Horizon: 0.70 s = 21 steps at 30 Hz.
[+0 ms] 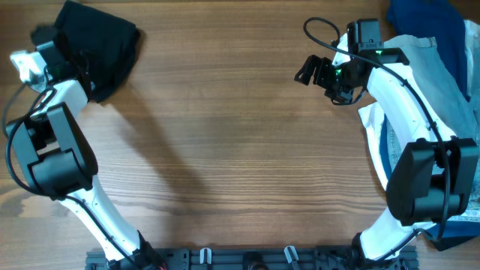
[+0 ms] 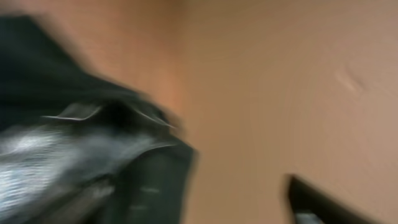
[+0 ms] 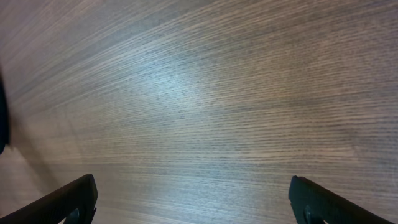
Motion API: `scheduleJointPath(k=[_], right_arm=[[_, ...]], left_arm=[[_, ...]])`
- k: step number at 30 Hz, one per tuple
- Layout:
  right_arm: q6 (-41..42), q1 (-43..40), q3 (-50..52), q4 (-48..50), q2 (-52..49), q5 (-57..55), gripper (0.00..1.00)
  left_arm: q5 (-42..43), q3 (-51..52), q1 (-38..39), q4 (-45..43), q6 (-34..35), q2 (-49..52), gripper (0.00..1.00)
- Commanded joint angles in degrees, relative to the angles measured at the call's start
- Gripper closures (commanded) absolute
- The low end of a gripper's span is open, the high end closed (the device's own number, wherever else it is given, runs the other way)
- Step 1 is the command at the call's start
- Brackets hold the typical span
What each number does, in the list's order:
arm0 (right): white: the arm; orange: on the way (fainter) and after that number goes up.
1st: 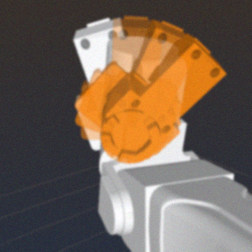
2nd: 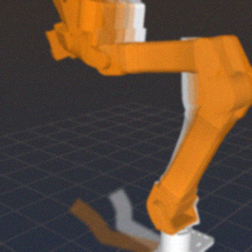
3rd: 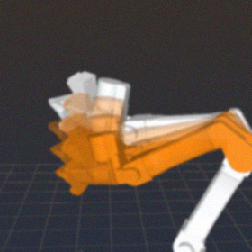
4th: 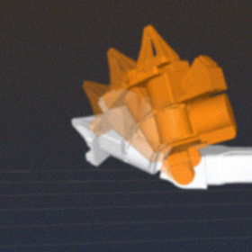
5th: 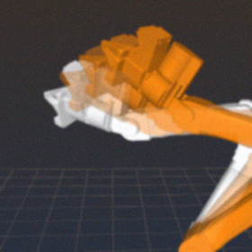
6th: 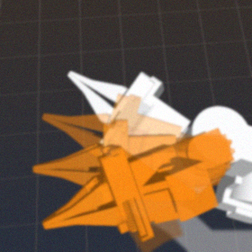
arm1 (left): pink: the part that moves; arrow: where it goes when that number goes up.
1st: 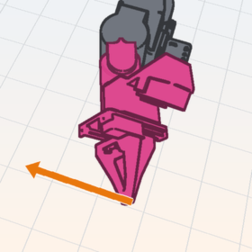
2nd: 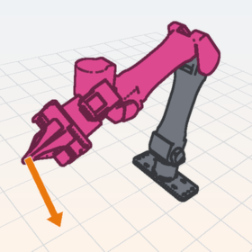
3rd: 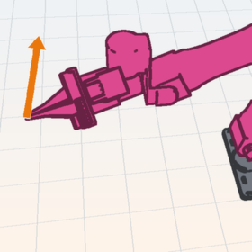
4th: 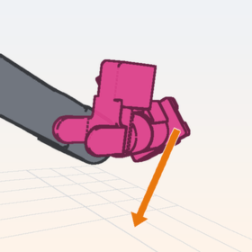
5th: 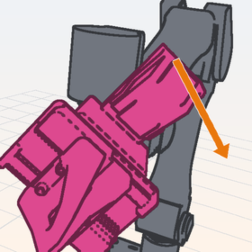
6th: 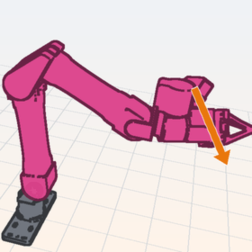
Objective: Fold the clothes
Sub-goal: 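Release the shorts and hold the left gripper near the folded bundle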
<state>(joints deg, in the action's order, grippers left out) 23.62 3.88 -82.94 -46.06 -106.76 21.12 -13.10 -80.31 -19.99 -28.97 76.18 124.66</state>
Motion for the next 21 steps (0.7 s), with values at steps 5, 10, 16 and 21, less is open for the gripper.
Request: scheduleJointPath(k=[5, 10, 16, 21], right_arm=[[0.5, 0.22, -1.05, -0.15, 0.48, -0.76, 0.01], [0.46, 0.22, -1.05, -0.09, 0.48, -0.79, 0.0], [0.37, 0.22, -1.05, -0.09, 0.48, -0.79, 0.0], [0.35, 0.22, -1.05, 0.44, 0.48, -0.79, 0.01]], left_arm=[[25.0, -0.17, 0.04, -0.07, -29.29, -8.28, 0.0], [29.18, -0.17, 0.04, 13.73, -41.7, -13.51, 0.0], [25.88, -0.17, -0.98, 32.83, -48.35, -16.35, 0.01], [24.5, -0.17, -0.5, 34.77, -56.54, -16.06, 0.0]])
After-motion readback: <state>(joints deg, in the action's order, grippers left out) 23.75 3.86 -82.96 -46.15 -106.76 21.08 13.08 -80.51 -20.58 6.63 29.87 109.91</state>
